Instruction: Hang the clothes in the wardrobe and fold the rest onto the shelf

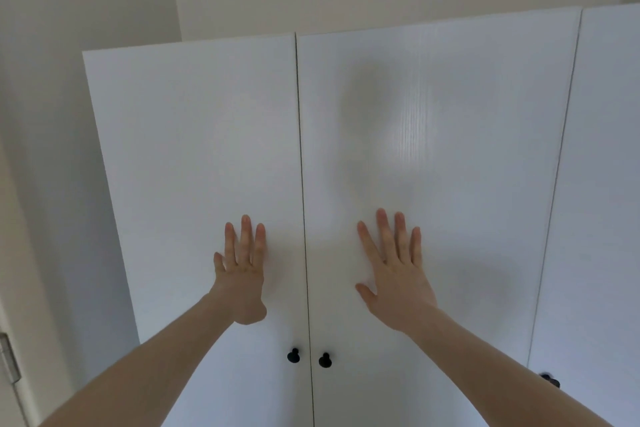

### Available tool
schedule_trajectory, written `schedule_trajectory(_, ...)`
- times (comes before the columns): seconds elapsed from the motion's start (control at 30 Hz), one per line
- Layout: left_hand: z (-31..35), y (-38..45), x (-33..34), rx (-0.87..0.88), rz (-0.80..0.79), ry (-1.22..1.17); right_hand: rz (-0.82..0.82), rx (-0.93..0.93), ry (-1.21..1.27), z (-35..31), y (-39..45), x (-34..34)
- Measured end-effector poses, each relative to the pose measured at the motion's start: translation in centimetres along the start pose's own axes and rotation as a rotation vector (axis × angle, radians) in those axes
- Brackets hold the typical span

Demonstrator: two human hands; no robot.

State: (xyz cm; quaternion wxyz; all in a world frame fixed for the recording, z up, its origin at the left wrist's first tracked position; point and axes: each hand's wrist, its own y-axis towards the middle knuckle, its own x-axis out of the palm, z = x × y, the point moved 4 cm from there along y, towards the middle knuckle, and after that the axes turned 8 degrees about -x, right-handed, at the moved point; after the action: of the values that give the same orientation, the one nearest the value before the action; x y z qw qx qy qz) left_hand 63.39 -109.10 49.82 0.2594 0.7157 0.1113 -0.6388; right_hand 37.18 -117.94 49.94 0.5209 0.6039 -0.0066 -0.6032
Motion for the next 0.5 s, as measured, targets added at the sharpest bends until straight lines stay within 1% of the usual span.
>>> schedule_trajectory(0.17, 0.0, -0.4, 0.1, 0.002, -0.016, -0.041, -0.1, 0.004, 0.003, -0.1, -0.4, -0.8)
schedule_trajectory(0.3, -0.5, -1.2, -0.8, 0.085, -0.007, -0.116, -0.195, 0.051, 0.087, -0.7, -1.6, -1.7)
schedule_trajectory(0.37, -1.0, -2.0, -1.4, 0.136, 0.031, -0.173, -0.243, 0.117, 0.227, -1.6, -2.4, -2.0)
schedule_trajectory(0.43, -1.0, -4.0, -1.1, 0.224, 0.05, -0.269, -0.242, 0.18, 0.476, -3.5, -4.2, -2.3)
schedule_trajectory(0.5, -1.2, -7.7, 0.3, 0.3, 0.087, -0.35, -0.216, 0.203, 0.652, -5.3, -7.2, -3.1)
